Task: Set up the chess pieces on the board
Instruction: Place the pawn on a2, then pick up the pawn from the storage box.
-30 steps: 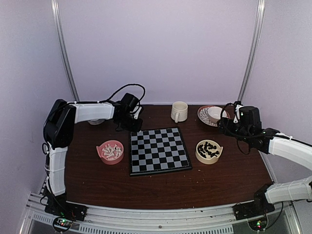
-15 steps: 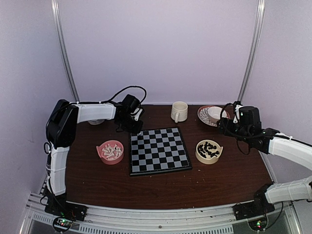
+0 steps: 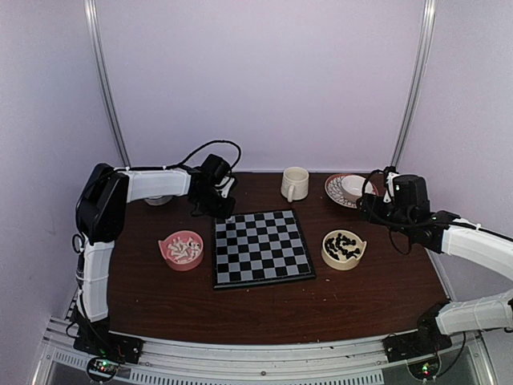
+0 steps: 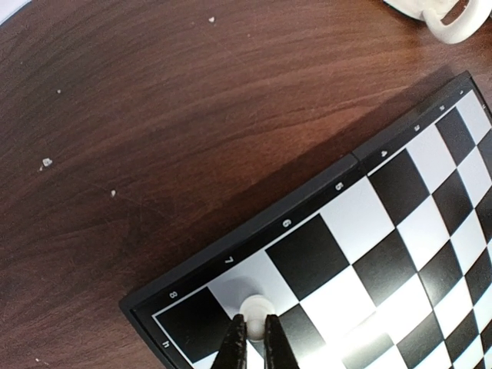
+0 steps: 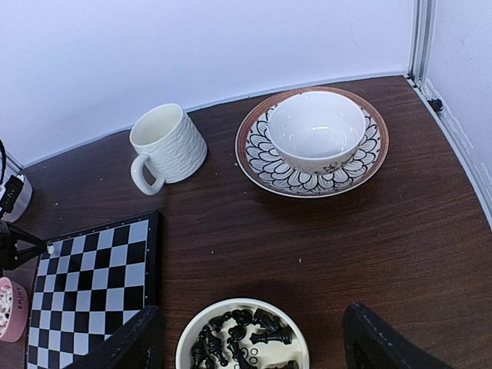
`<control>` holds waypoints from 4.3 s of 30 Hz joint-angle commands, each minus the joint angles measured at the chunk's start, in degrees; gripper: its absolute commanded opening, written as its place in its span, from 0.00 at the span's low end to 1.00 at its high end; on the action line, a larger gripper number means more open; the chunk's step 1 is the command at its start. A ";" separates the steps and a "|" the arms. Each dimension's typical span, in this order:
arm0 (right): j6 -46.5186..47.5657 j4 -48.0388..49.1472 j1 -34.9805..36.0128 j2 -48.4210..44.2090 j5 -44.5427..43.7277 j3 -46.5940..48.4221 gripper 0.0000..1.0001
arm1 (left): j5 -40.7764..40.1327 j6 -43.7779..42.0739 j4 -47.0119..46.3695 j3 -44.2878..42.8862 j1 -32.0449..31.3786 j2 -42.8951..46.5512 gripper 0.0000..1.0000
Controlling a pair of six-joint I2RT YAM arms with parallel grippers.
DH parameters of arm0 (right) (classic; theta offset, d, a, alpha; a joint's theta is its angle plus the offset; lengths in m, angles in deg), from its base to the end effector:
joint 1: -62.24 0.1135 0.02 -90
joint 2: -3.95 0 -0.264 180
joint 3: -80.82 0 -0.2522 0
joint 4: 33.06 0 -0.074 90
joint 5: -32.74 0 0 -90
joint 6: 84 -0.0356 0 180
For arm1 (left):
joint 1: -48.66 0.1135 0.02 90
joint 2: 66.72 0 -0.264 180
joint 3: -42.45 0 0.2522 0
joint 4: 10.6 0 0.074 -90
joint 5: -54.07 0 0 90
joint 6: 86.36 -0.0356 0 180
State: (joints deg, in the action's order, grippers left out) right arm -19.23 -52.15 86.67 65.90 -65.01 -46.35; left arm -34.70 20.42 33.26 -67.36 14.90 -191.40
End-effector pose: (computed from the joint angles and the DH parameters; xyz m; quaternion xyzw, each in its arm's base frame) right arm 0.2216 0.0954 0.2549 0.0407 0.8559 0.1625 0.4893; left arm 0.3910 -0.2623 0.1722 0.1450 0.9520 -0.1244 0.2393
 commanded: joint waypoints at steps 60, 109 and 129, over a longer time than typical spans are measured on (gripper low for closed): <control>0.80 0.12 0.36 -1.09 -1.57 1.18 0.82 | -1.23 -1.04 0.53 -2.29 -0.26 -2.10 0.38; -0.18 1.29 0.51 0.01 -0.10 0.79 0.82 | -16.85 8.93 -13.02 40.00 -2.63 29.70 0.19; -0.02 0.96 0.56 -0.52 -0.51 0.75 0.82 | -18.29 8.01 -6.95 34.57 -2.63 24.62 0.15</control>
State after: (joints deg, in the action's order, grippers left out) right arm -19.26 -52.08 86.78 65.79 -64.96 -46.35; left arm -52.01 29.05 25.57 -31.19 11.97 -165.67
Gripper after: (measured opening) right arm 0.824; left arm 0.151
